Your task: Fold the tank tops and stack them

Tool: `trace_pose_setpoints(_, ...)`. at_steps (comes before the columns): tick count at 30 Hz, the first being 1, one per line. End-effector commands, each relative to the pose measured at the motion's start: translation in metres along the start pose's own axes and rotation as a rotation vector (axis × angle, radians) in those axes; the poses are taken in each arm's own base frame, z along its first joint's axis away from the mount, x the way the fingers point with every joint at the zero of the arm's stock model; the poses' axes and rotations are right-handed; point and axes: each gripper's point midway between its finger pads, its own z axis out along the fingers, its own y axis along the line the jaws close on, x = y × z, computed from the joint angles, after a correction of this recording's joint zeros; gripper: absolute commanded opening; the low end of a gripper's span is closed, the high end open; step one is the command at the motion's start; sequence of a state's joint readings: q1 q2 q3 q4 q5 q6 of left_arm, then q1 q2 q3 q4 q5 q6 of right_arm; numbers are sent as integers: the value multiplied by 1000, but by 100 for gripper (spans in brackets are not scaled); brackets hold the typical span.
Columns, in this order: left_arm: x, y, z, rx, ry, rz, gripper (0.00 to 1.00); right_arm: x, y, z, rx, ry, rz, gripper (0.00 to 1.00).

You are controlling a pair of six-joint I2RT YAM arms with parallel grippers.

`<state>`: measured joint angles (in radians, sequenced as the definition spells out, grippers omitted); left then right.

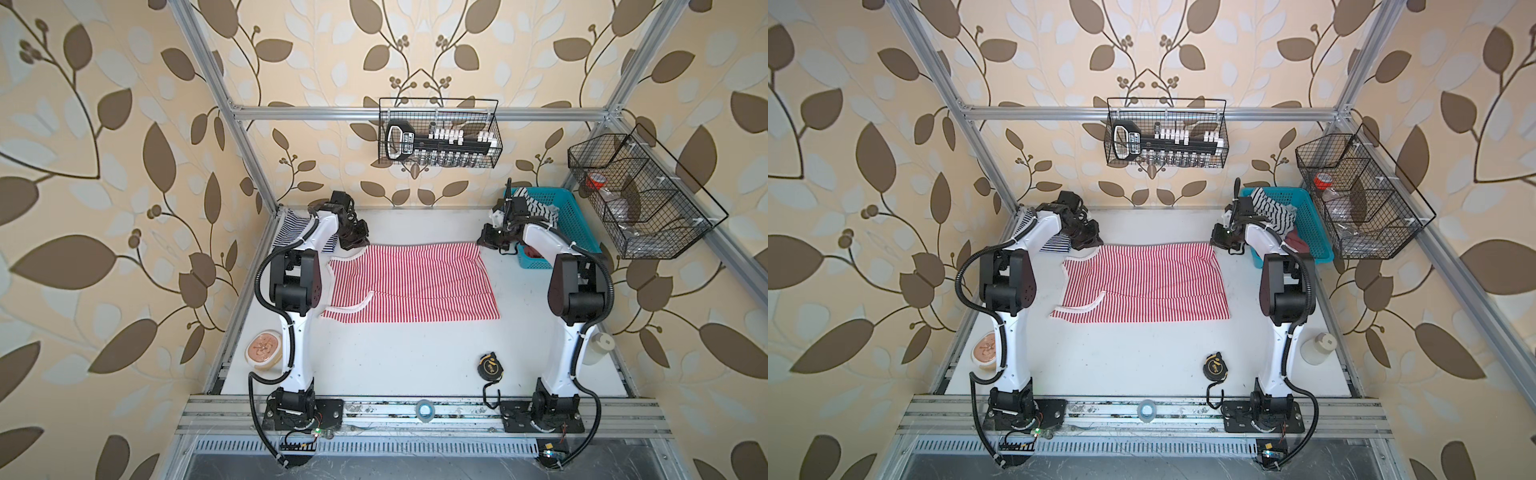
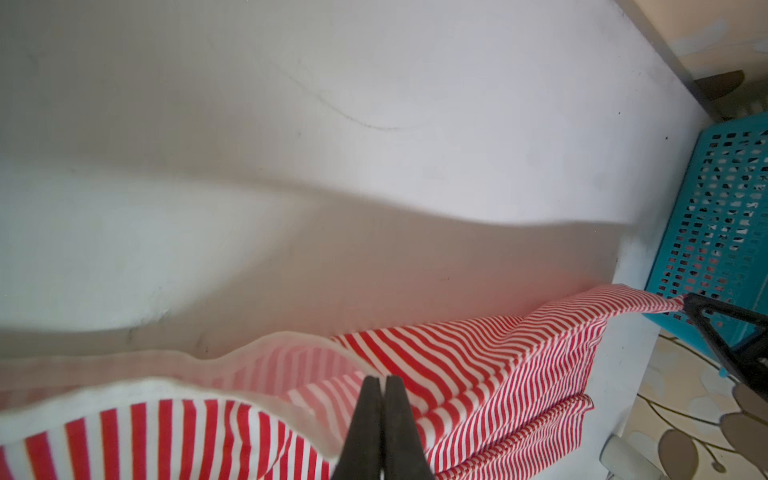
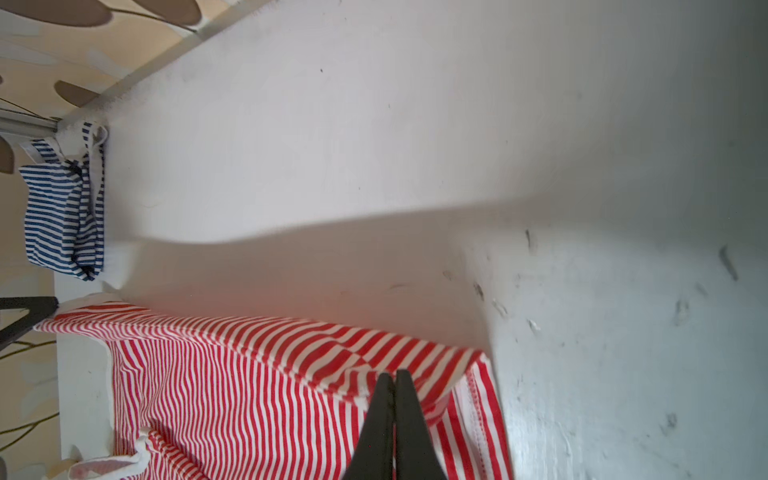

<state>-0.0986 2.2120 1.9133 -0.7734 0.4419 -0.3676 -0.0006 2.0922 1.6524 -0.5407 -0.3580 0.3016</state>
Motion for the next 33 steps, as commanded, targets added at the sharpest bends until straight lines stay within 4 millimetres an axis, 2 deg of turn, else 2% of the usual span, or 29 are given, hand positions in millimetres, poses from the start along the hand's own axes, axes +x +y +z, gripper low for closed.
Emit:
trace_pose_setpoints(1,3,-16,-29,36,-48,38,0,1,6,-20,-10,-39,-25,0)
trace_pose_setpoints(14,48,-14,-35,21,-10,38,0,47,-5,-46,44,-39,-9,0)
trace_pose_setpoints(20,70,-11,-34,-5,16,33,0,71,-11,-46,69,-3,-8,0)
trace_pose_setpoints(21,73,-11,-33,-11,20,33,0,82,-16,-43,78,18,1,0)
trace_pose_setpoints(23,81,-9,-30,-22,29,30,0,91,-18,-42,84,28,2,0)
trace_pose_setpoints(33,105,14,-18,-71,73,-16,0,122,-25,-36,125,80,-2,0)
